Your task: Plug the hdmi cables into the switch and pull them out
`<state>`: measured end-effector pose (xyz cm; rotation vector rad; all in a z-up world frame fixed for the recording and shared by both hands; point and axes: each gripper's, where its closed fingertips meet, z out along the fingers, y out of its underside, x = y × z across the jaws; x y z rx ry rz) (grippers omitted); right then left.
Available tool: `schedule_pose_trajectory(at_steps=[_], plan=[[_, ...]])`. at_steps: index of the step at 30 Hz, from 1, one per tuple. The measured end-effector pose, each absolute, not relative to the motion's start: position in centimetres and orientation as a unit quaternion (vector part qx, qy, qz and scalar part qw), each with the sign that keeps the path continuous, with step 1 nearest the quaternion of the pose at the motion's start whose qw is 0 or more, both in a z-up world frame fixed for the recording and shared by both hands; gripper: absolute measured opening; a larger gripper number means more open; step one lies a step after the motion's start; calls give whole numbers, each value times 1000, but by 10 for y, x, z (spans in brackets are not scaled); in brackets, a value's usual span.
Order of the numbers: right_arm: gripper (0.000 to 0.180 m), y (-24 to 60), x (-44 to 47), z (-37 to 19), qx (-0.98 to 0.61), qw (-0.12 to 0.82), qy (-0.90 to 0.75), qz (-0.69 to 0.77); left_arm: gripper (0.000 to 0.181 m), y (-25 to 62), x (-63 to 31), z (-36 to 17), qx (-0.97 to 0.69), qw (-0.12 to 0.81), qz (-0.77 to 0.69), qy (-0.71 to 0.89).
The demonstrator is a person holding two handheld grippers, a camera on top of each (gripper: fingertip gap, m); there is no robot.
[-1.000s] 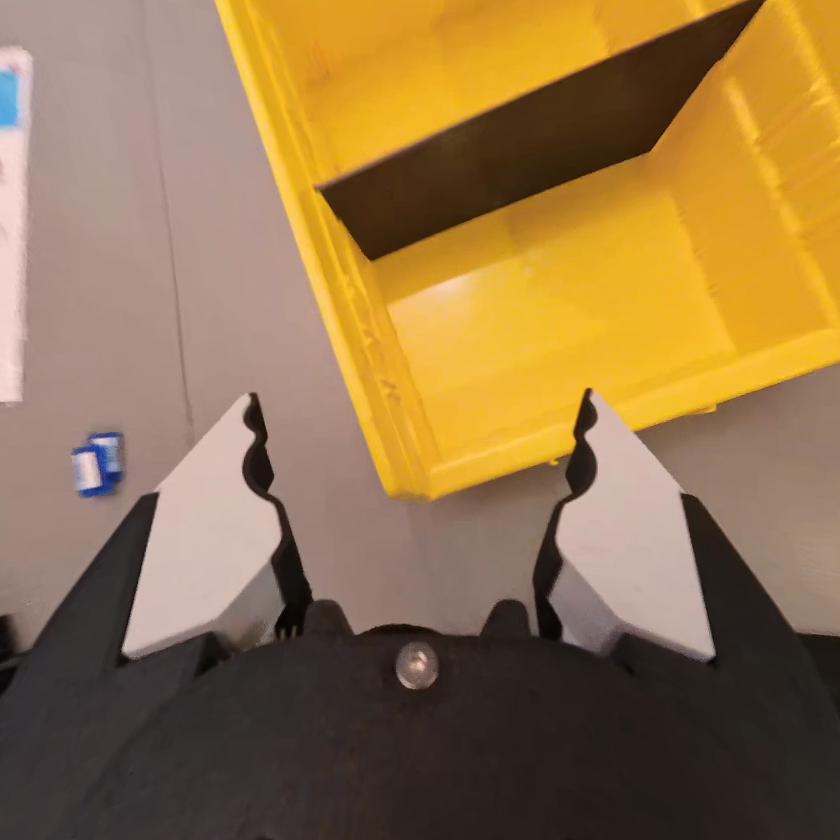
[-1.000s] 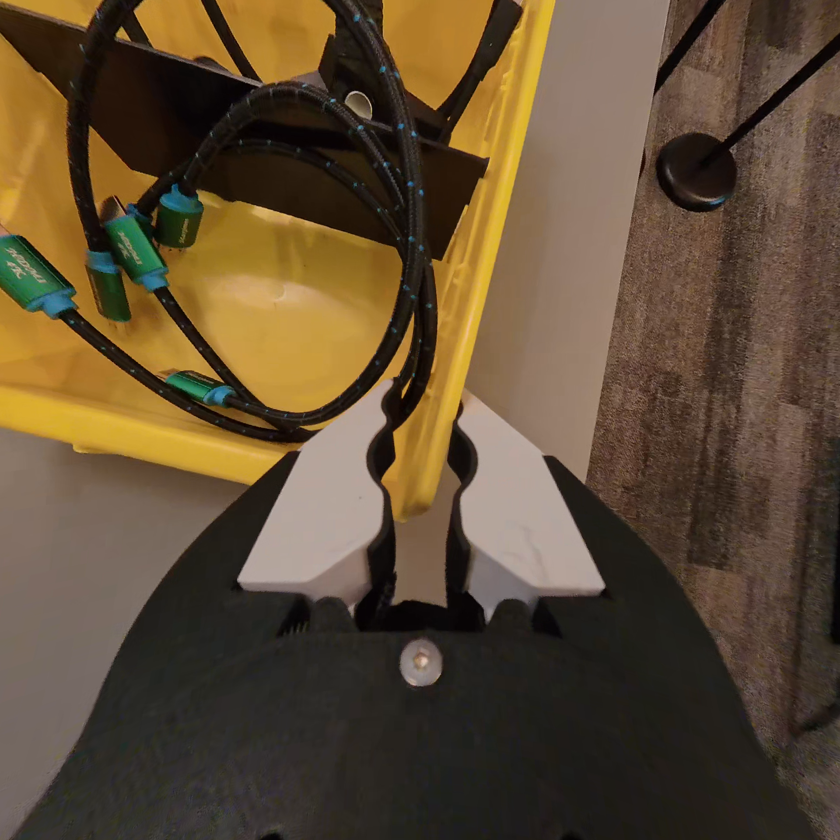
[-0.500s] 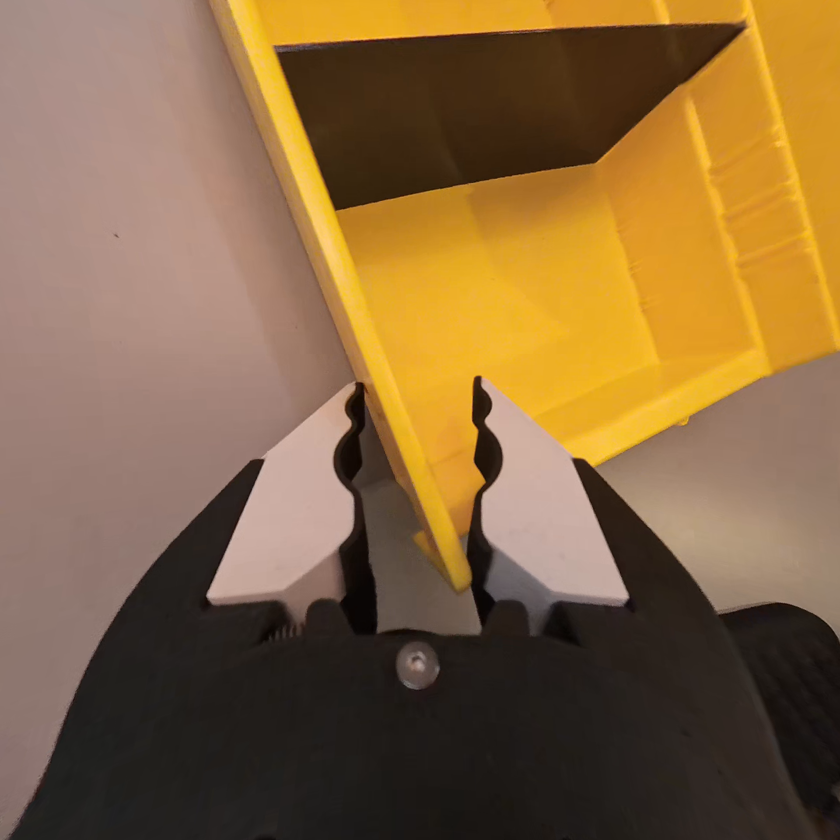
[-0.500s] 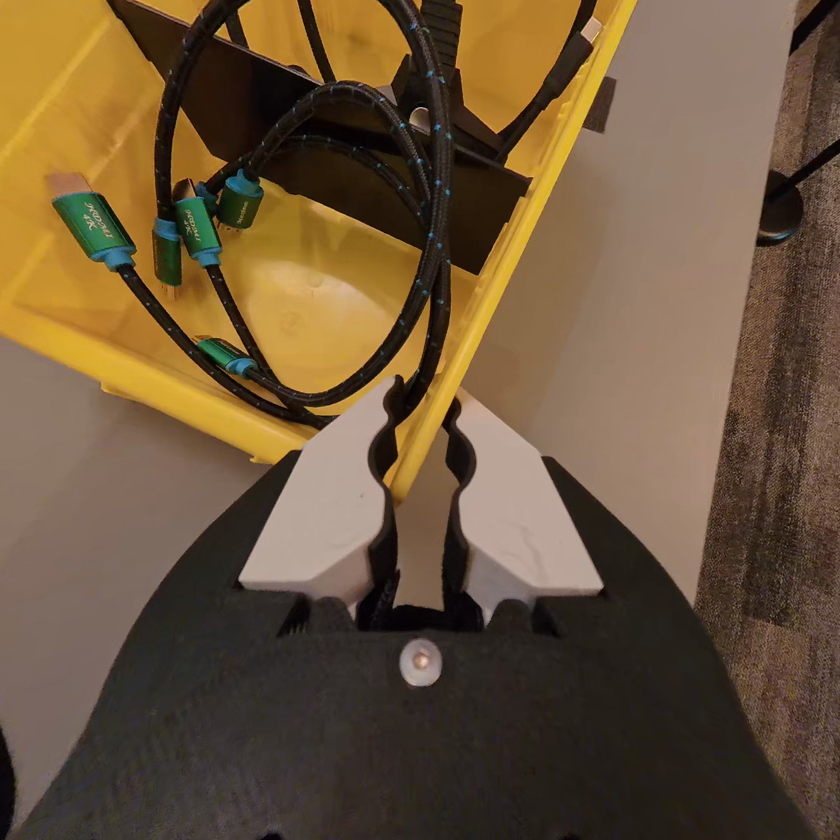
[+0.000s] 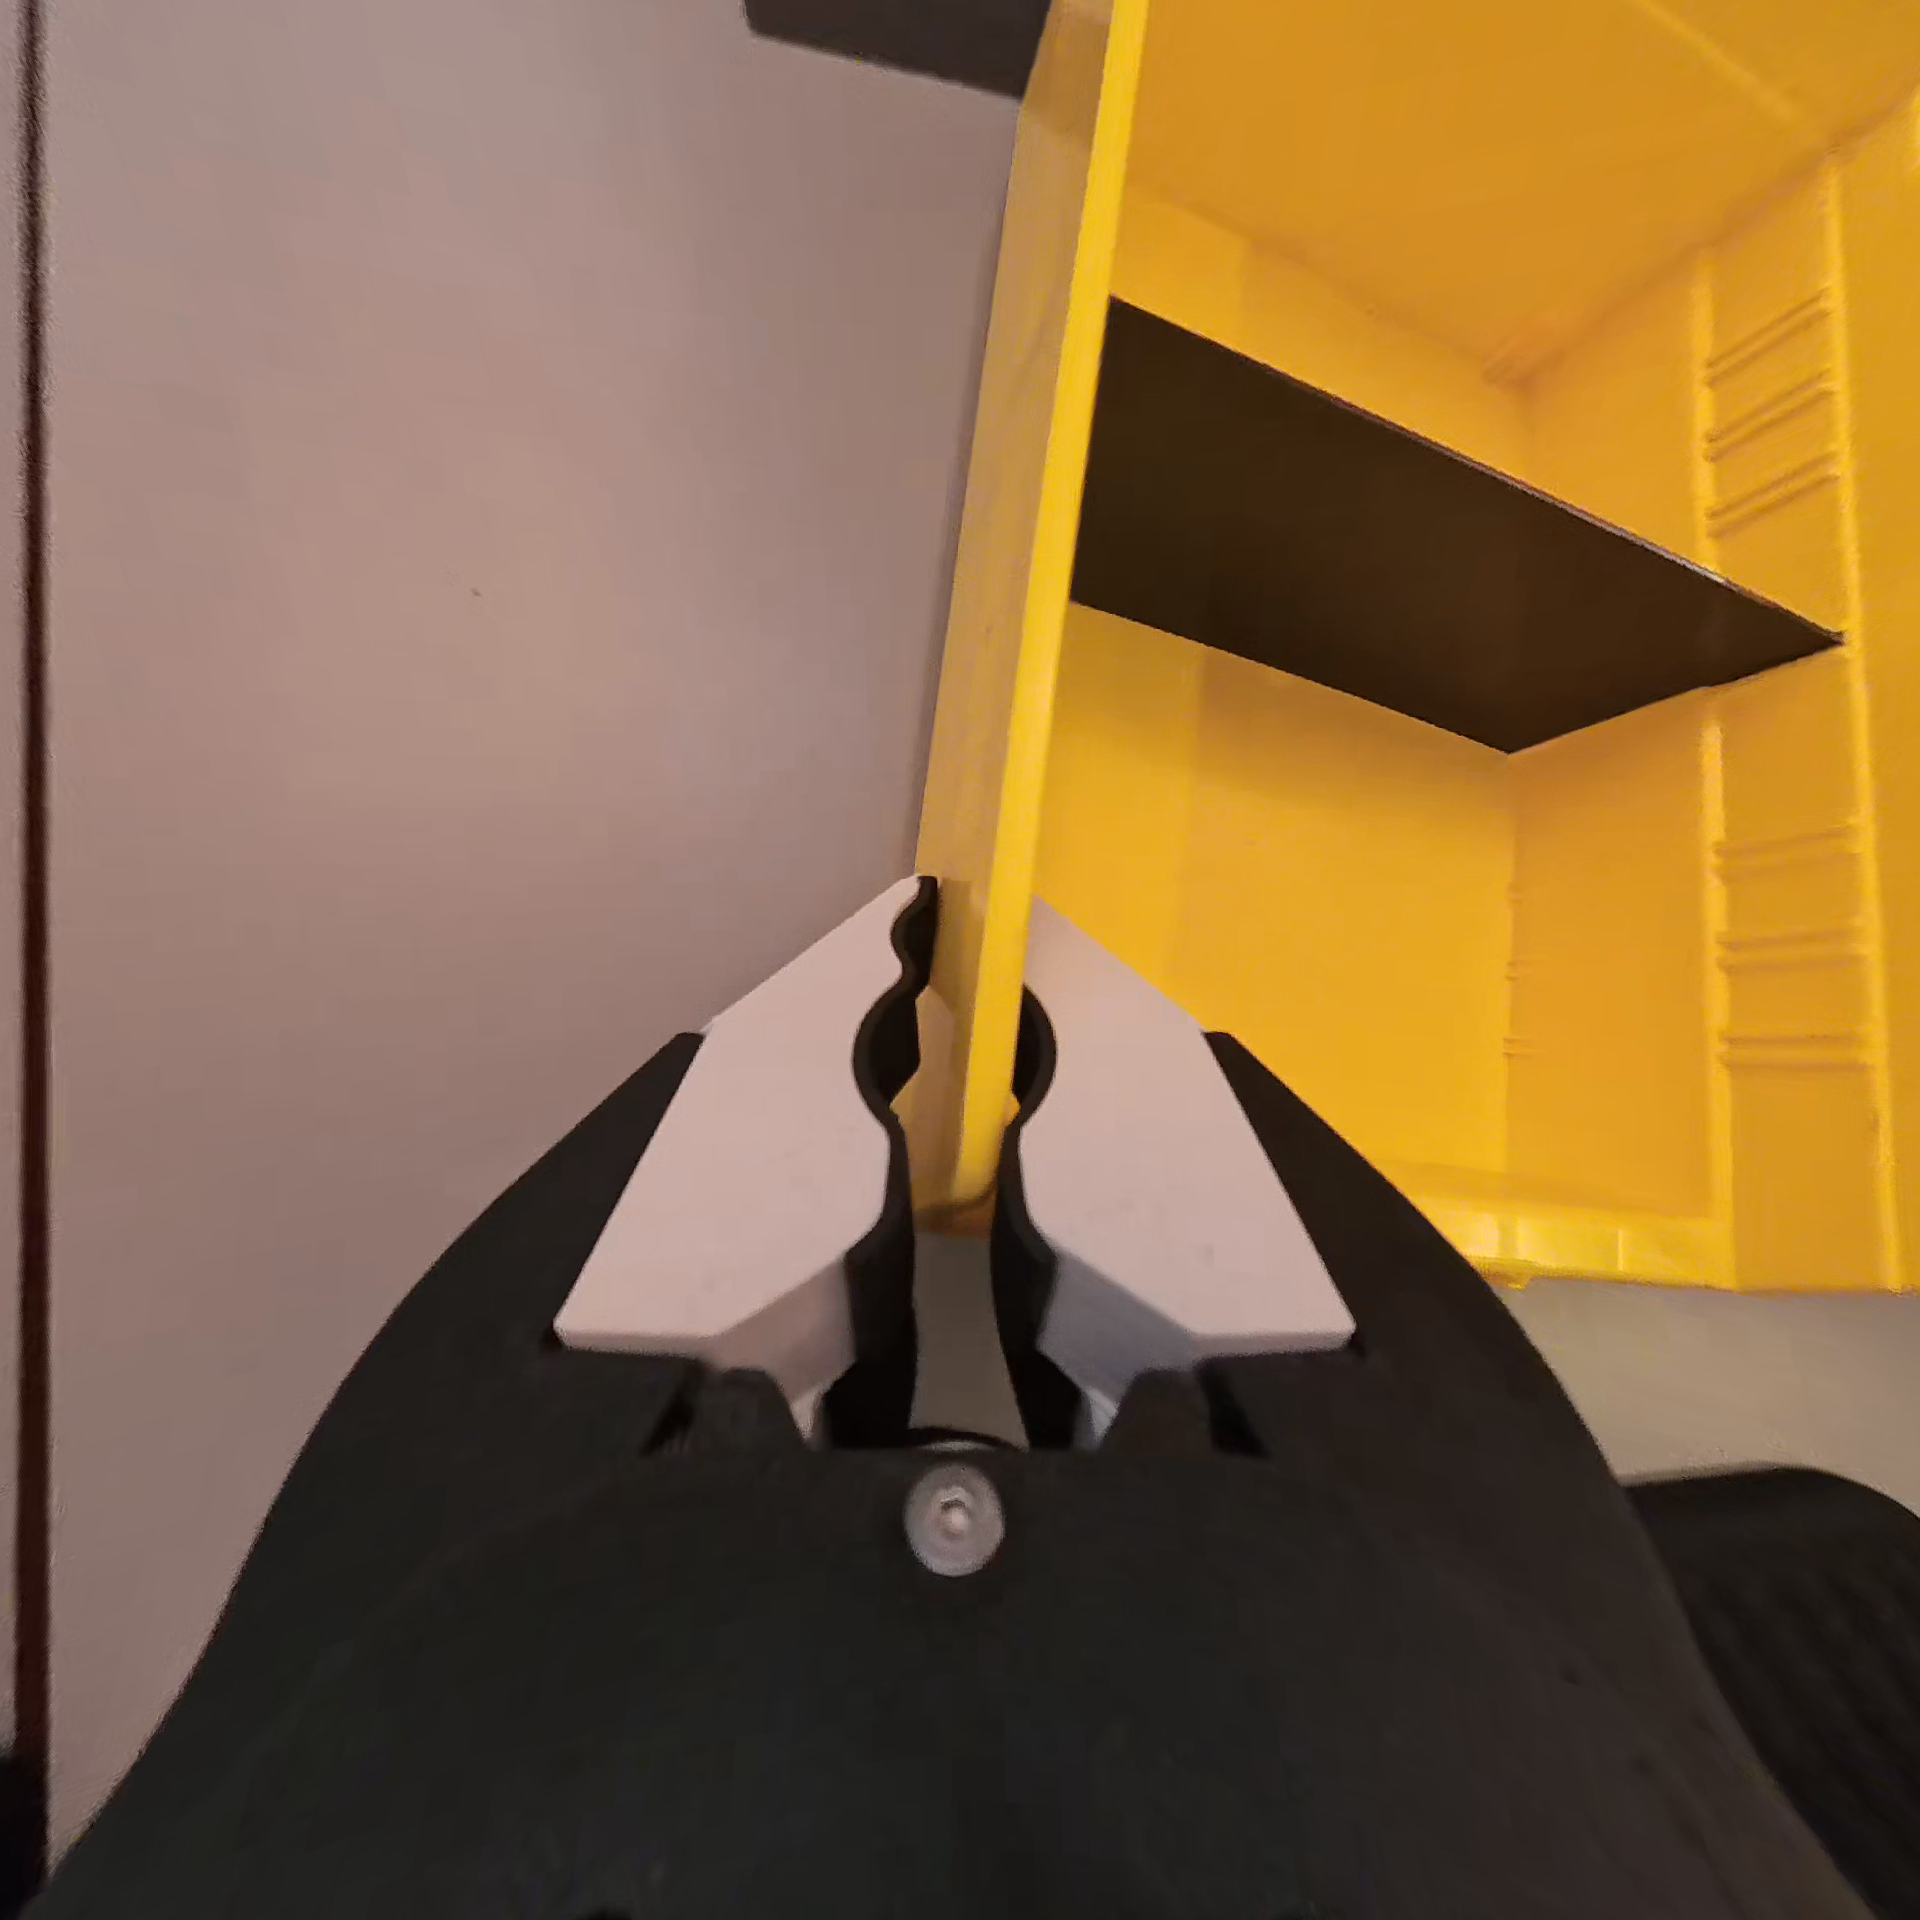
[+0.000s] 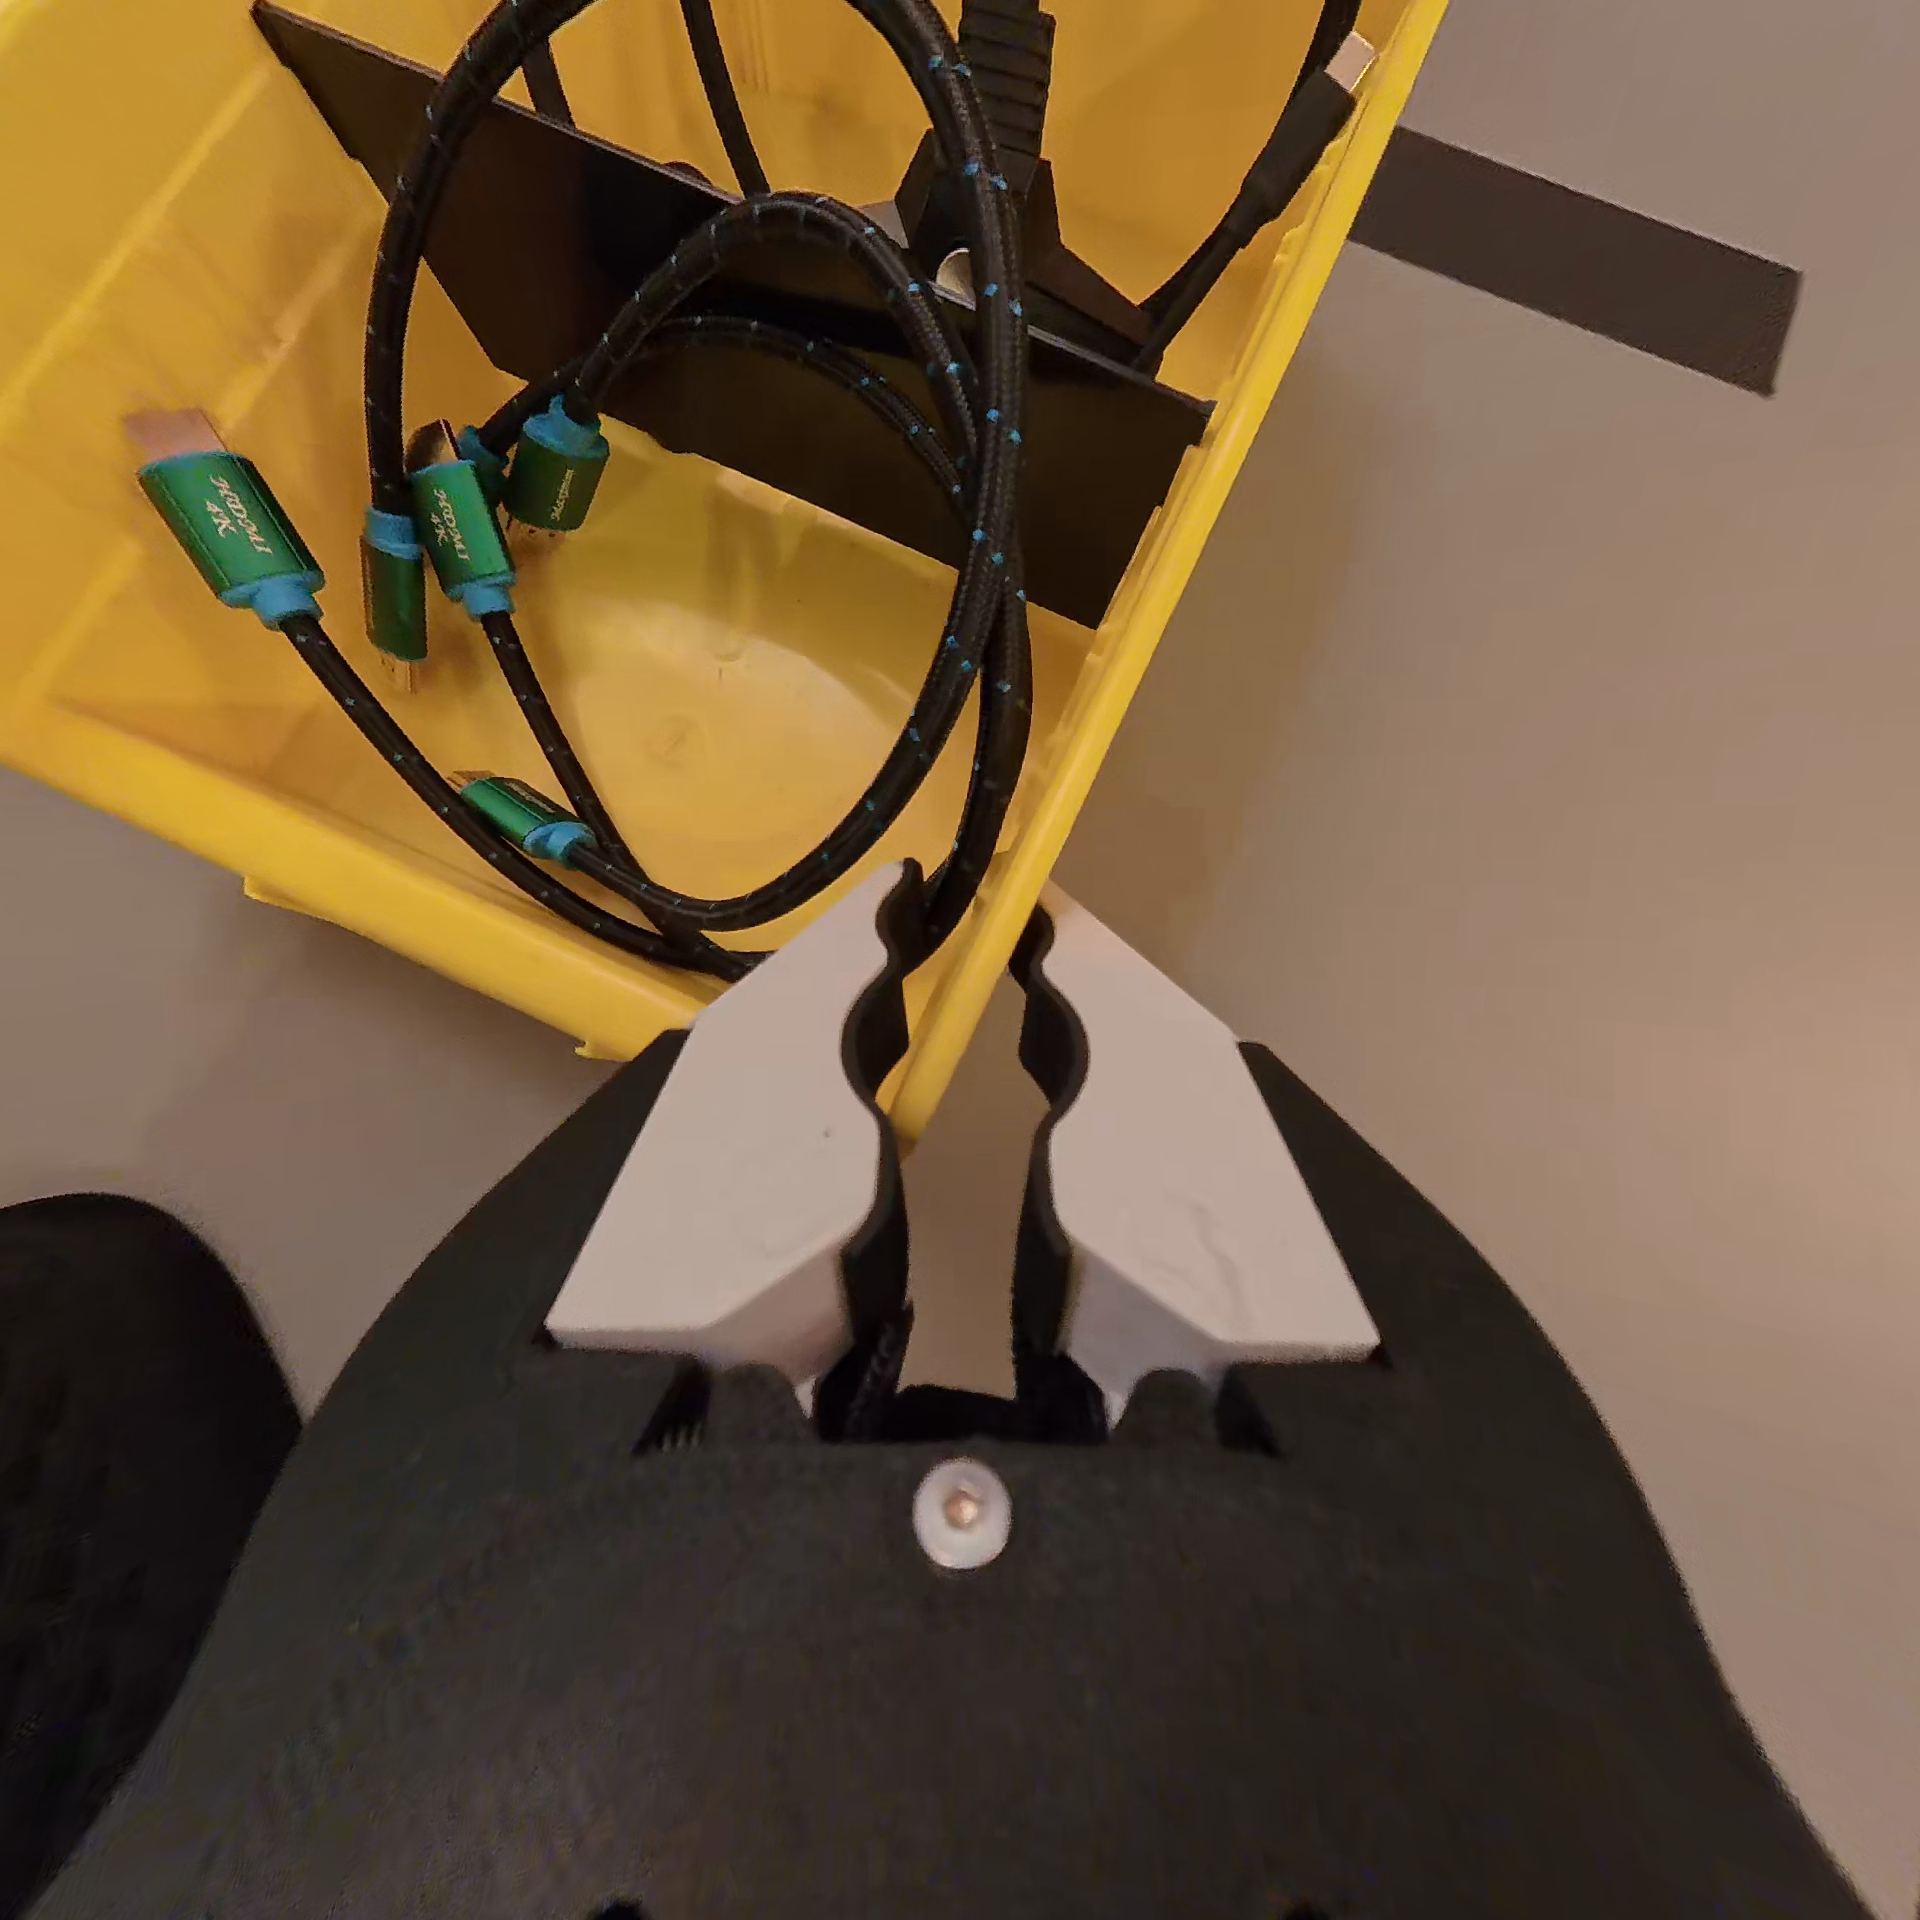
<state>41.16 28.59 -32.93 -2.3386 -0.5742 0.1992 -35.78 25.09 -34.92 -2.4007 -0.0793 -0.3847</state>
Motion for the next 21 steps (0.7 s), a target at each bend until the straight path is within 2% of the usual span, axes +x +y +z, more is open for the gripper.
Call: schedule_pose_trajectory(at_steps=[1, 6, 15, 21], plan=[[14, 283, 406, -329, -905, 353, -225, 78, 3, 252, -361, -346, -922, 358, -145, -33], [15, 267, 374, -330, -902, 347, -243, 84, 3, 250, -372, -329, -912, 385, -138, -40], [28, 240, 315, -332, -892, 352, -274, 71, 3, 255, -370, -301, -884, 432, -173, -41], [26, 220, 307, -332, -899, 359, -240, 68, 3, 252, -374, -295, -880, 441, -170, -40]])
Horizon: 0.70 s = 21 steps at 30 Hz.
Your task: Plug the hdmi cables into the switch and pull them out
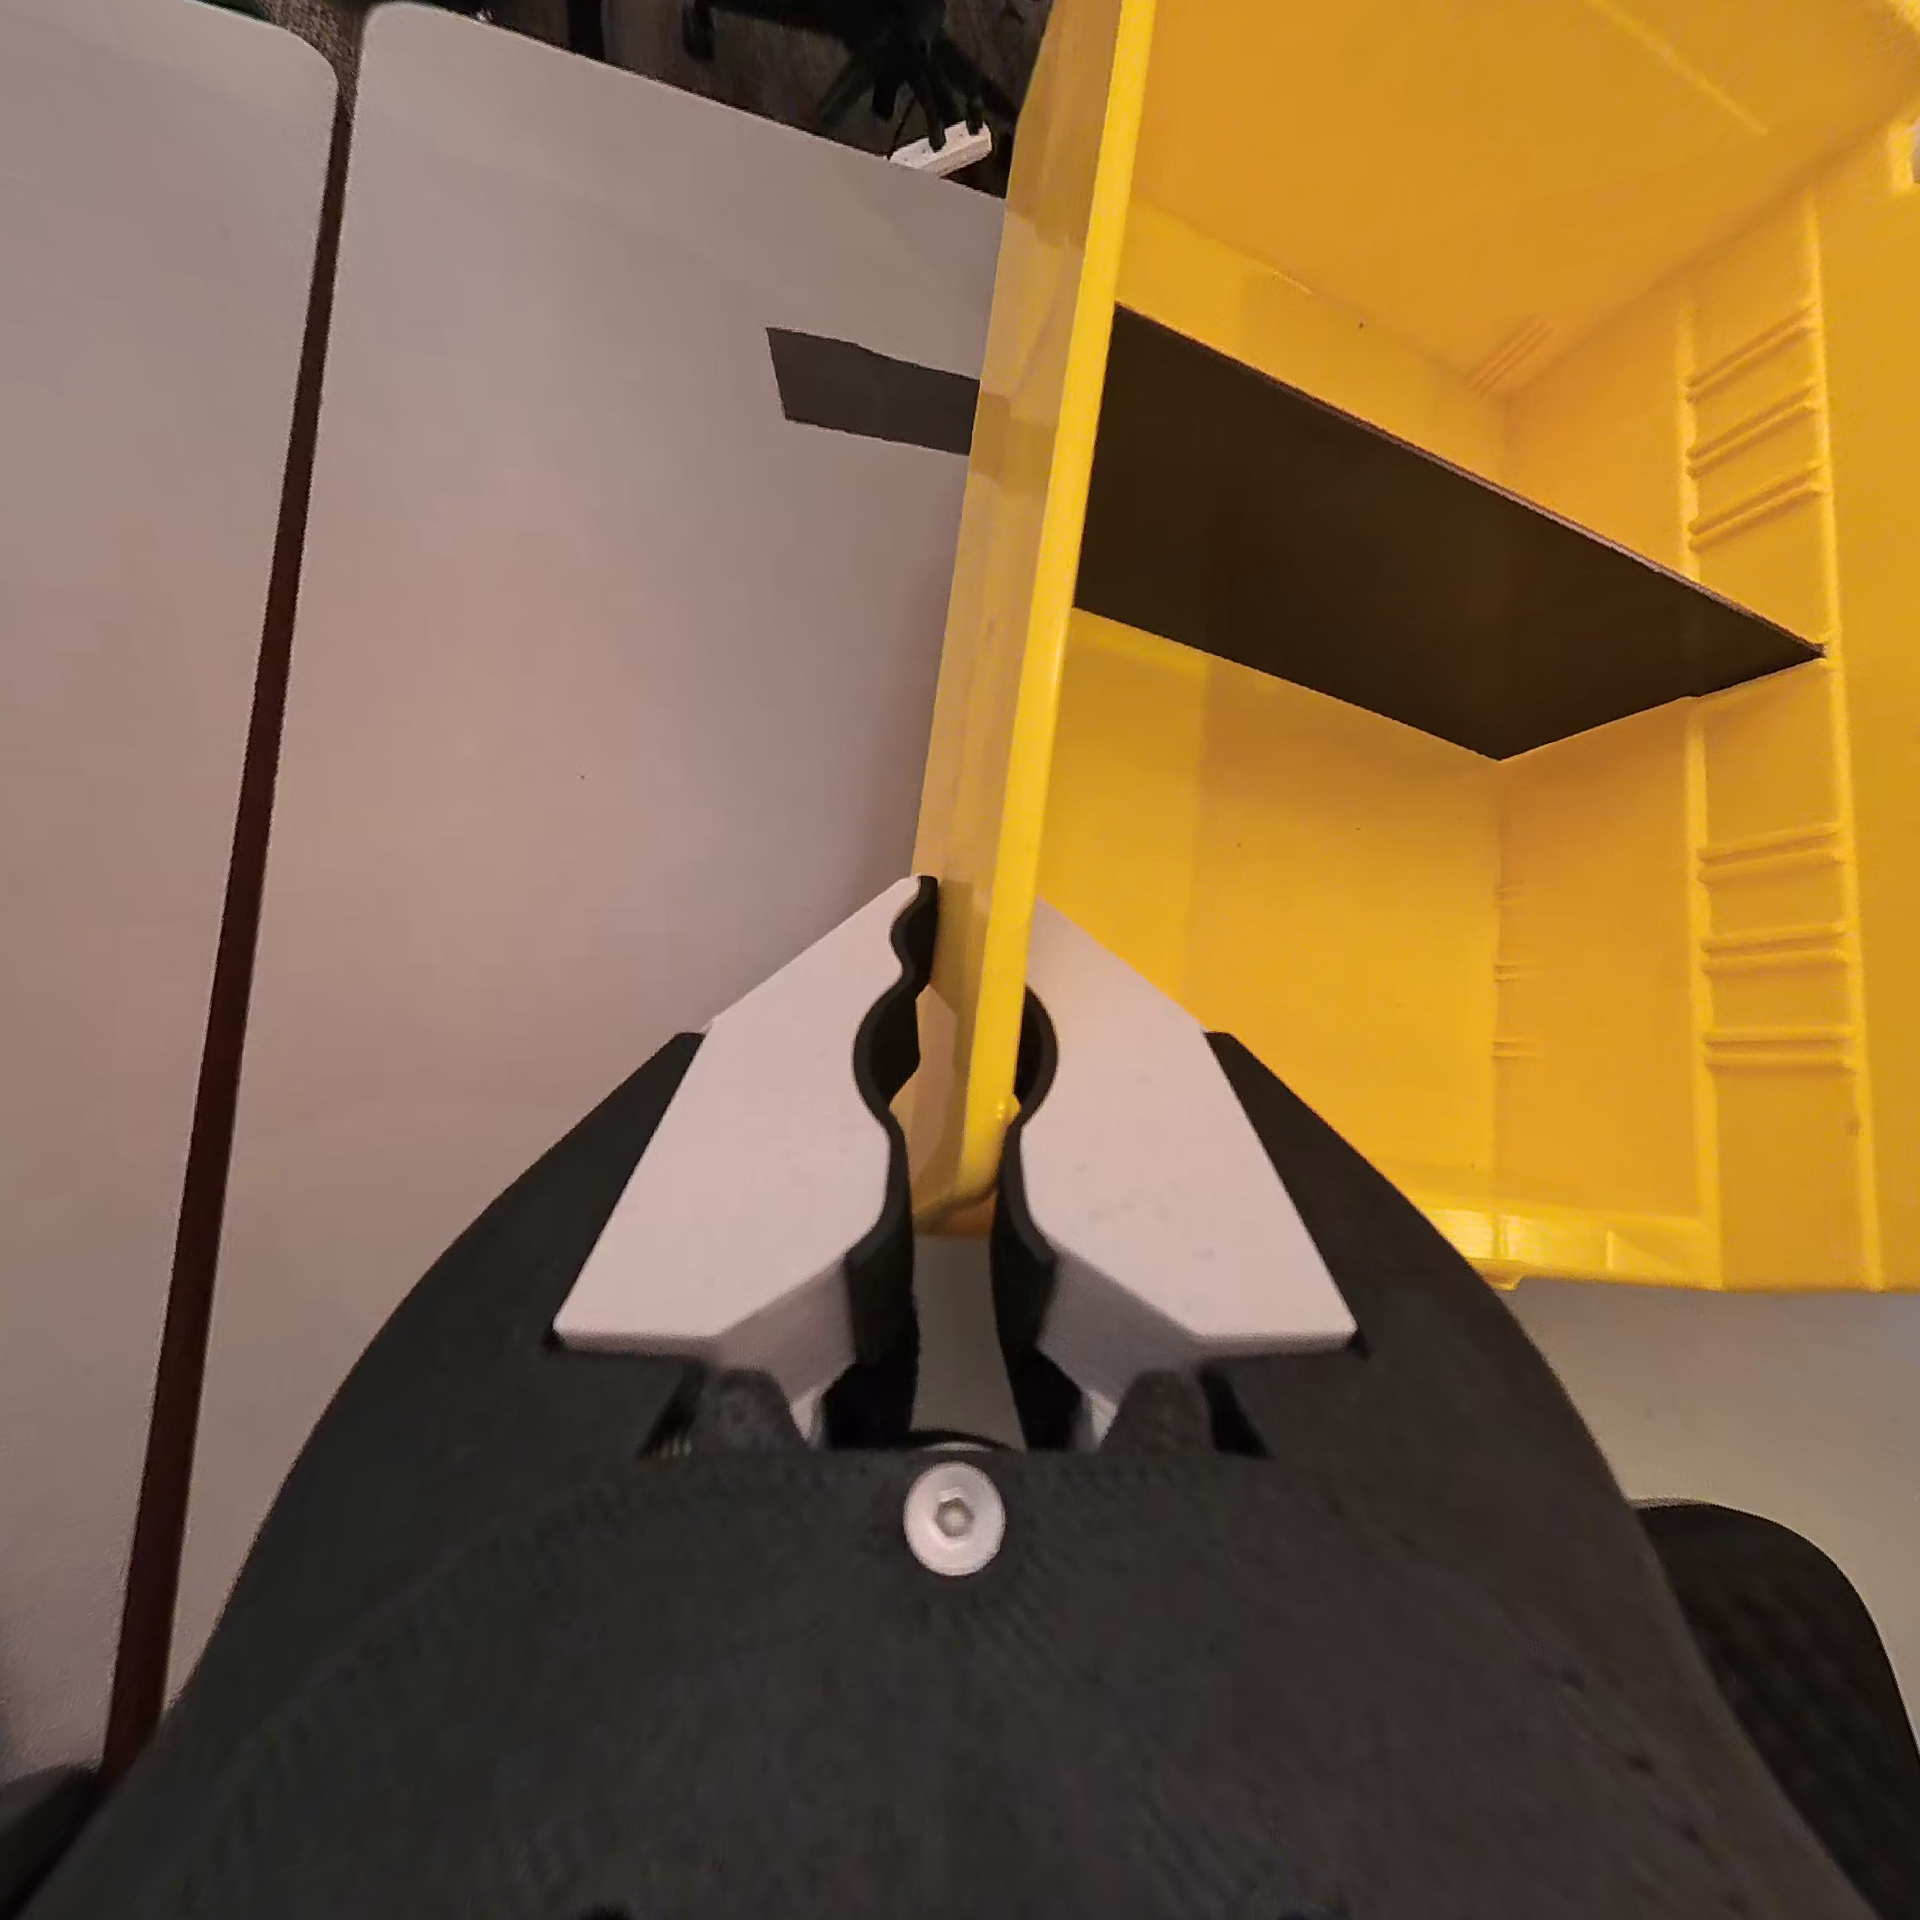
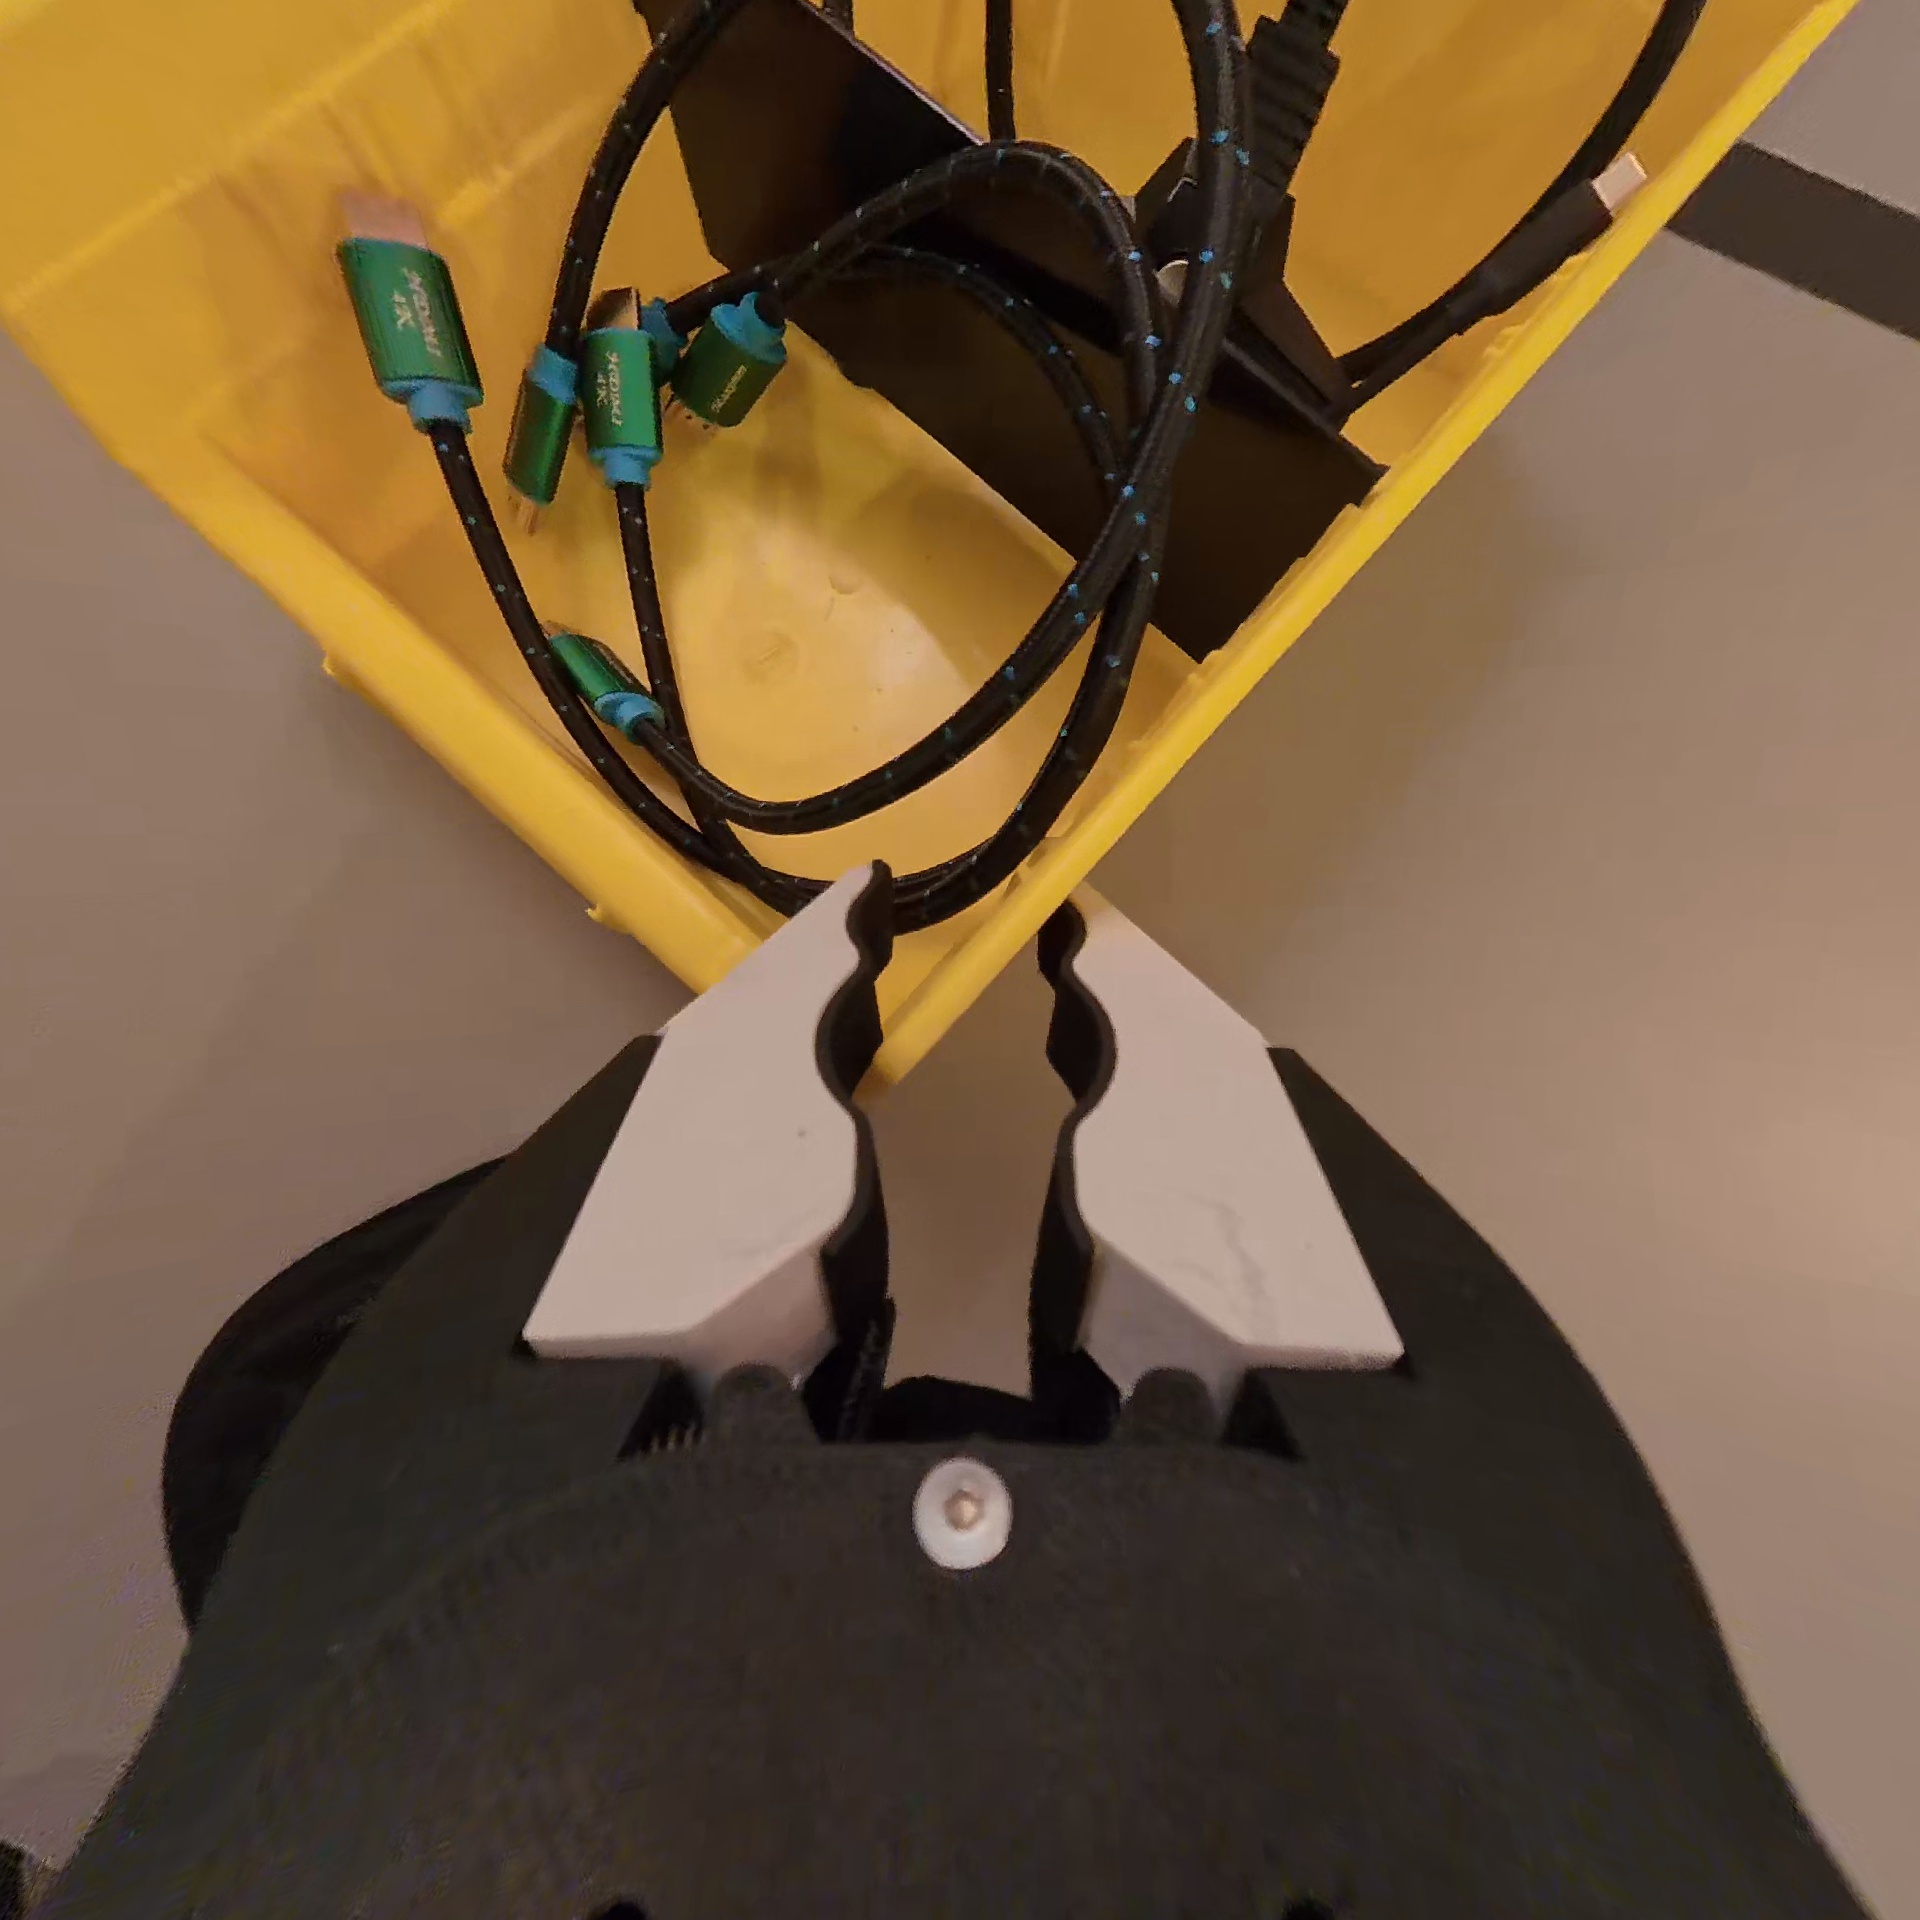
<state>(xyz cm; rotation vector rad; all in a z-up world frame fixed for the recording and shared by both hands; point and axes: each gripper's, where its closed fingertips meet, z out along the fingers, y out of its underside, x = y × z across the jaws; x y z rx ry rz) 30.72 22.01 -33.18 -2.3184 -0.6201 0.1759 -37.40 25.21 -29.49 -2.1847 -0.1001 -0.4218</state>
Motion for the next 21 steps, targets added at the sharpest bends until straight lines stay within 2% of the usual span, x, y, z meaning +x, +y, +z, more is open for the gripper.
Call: schedule_pose_trajectory(at_steps=[21], plan=[[19, 164, 270, -332, -895, 368, -245, 58, 3, 251, -370, -259, -852, 483, -198, -47]])
